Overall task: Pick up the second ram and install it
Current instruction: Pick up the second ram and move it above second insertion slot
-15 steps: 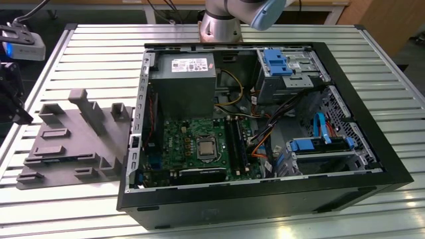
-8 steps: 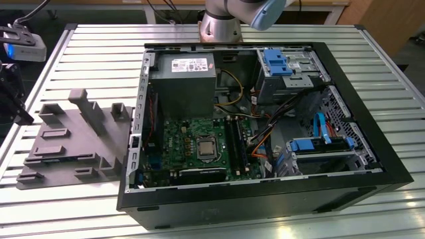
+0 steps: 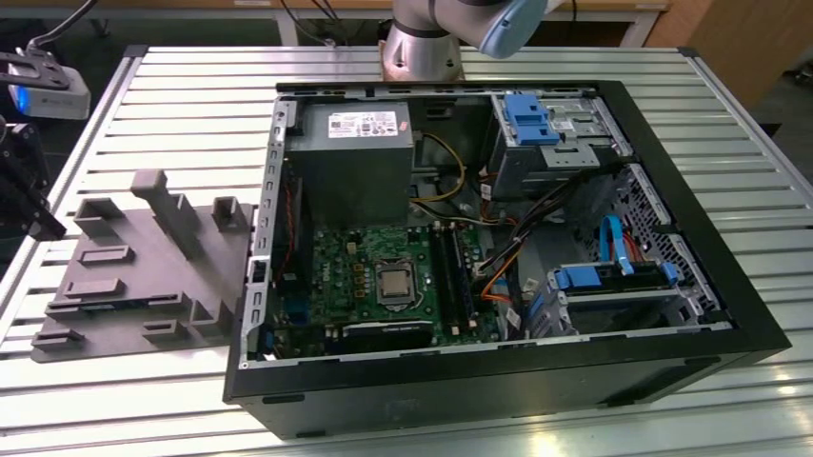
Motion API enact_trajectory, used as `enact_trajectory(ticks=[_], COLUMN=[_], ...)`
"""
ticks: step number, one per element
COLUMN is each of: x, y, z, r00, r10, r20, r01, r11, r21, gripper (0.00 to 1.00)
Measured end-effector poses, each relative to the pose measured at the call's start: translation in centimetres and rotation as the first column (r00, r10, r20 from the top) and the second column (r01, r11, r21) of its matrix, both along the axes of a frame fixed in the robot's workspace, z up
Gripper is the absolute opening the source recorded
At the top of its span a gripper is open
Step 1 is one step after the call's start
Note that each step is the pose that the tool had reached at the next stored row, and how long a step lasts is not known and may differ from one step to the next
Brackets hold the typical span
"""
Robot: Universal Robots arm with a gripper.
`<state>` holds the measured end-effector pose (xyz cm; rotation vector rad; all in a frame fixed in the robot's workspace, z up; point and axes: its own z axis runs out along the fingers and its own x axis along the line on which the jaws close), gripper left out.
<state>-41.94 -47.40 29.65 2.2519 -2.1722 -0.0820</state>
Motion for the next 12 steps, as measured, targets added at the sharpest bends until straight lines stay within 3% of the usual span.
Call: enact_trajectory(ticks=[12], x=[0.0], y=[0.0], z=[-0.38], r00=[0.9999], r10=[0.01], r20=[0.0001], r01=[-0.01], r11=[0.9999], r21=[0.0001], gripper=[0.11])
